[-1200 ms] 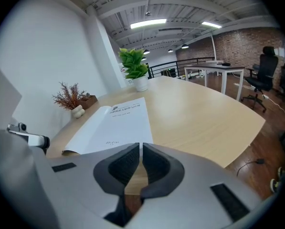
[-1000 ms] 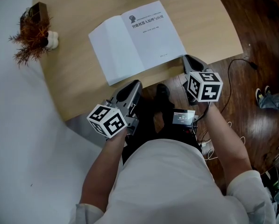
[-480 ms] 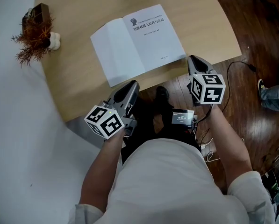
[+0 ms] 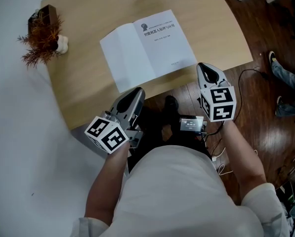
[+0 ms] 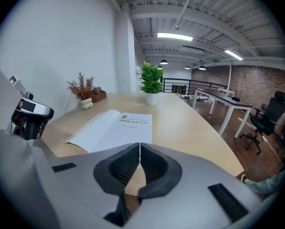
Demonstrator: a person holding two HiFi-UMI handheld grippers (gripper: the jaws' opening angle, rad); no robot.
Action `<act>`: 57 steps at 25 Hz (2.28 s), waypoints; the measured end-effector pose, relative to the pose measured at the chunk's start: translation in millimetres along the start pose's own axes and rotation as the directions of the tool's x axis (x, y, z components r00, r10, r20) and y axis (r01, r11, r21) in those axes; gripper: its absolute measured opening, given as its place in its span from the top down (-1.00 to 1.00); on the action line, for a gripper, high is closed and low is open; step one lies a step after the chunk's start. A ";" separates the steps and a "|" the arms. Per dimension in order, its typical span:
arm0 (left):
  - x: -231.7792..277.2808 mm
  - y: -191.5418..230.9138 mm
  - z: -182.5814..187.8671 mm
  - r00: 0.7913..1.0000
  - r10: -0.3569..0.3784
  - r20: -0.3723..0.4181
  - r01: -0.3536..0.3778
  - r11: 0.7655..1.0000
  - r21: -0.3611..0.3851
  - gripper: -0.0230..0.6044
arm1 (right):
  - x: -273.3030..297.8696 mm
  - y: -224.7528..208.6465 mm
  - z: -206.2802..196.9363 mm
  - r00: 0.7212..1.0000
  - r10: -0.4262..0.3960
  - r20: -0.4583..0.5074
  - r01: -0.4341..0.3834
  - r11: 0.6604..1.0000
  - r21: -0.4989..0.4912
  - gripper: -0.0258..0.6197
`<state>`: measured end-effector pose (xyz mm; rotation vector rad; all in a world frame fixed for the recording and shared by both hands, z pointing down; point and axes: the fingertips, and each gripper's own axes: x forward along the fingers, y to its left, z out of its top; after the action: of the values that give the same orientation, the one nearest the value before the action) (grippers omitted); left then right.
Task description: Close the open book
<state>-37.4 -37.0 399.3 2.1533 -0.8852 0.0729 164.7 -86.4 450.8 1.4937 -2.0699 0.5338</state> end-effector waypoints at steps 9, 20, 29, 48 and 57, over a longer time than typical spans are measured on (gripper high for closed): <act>-24.1 -16.5 16.5 0.999 -0.021 0.041 0.020 0.999 0.026 0.93 | -20.5 36.9 24.6 0.997 0.069 0.036 -0.066 0.995 -0.070 0.91; -54.3 -34.8 36.6 0.996 -0.044 0.083 0.039 0.997 0.061 0.93 | -47.3 65.4 52.8 0.994 0.098 0.052 -0.091 0.989 -0.120 0.91; -76.8 -49.7 53.4 0.990 -0.068 0.120 0.059 0.995 0.079 0.93 | -71.0 87.7 78.4 0.982 0.163 0.095 -0.153 0.983 -0.105 0.91; -111.9 -77.9 67.6 0.988 -0.095 0.125 0.075 0.986 0.152 0.93 | -110.6 123.3 116.2 0.953 0.255 0.164 -0.235 0.963 -0.130 0.91; -122.1 -86.9 74.3 0.986 -0.107 0.130 0.079 0.976 0.204 0.93 | -125.9 126.8 127.0 0.948 0.253 0.192 -0.230 0.964 -0.134 0.91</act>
<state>-92.8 19.8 252.2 2.4071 -0.8863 -0.0405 52.2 -28.9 271.7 1.2862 -2.4229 0.3574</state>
